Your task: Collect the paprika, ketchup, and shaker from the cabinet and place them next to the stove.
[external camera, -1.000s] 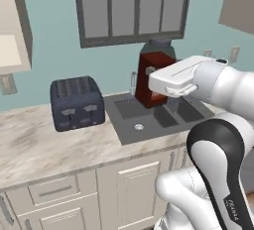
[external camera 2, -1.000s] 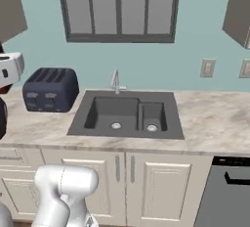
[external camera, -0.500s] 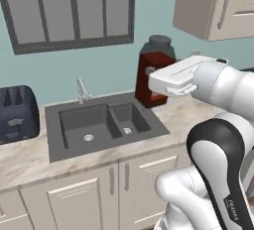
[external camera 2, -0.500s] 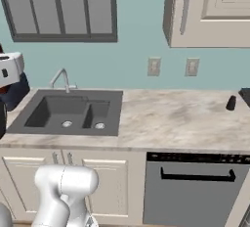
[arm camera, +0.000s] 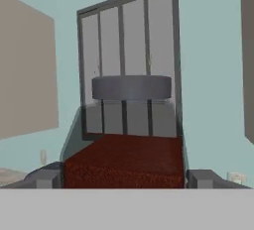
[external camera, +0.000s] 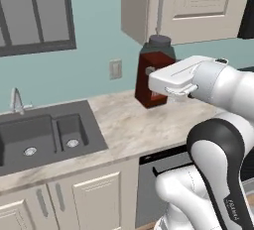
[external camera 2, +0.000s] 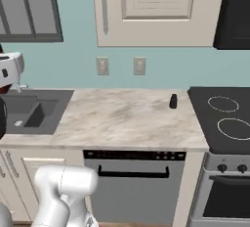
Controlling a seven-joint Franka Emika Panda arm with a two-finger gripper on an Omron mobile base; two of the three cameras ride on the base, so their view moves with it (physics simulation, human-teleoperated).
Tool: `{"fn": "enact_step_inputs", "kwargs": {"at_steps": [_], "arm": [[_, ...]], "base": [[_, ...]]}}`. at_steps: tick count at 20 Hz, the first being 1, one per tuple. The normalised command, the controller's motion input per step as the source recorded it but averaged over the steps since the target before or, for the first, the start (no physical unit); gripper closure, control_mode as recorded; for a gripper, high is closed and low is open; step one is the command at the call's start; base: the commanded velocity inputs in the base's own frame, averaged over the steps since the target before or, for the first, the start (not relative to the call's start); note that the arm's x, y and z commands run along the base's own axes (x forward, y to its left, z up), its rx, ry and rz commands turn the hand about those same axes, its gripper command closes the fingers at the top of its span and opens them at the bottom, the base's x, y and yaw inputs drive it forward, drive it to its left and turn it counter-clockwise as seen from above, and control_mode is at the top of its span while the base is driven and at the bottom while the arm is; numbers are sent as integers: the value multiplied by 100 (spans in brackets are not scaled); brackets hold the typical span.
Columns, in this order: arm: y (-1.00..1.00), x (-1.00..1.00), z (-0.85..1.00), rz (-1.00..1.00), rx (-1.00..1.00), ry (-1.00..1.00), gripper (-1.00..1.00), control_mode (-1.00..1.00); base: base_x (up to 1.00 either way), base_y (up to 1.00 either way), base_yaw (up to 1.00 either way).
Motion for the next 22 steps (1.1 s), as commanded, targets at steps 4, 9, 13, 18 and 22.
{"fn": "enact_step_inputs", "kwargs": {"at_steps": [4,9,13,18,22], "arm": [[0,0,0,0,0,0,100,100],[0,0,0,0,0,0,100,100],[0,0,0,0,0,0,100,100],[0,0,0,0,0,0,100,100],[-5,5,-11,0,1,0,100,-100]], "base": [[0,-100,-1],[0,-98,0],[0,-92,0],[6,-78,0],[21,-31,0]]}}
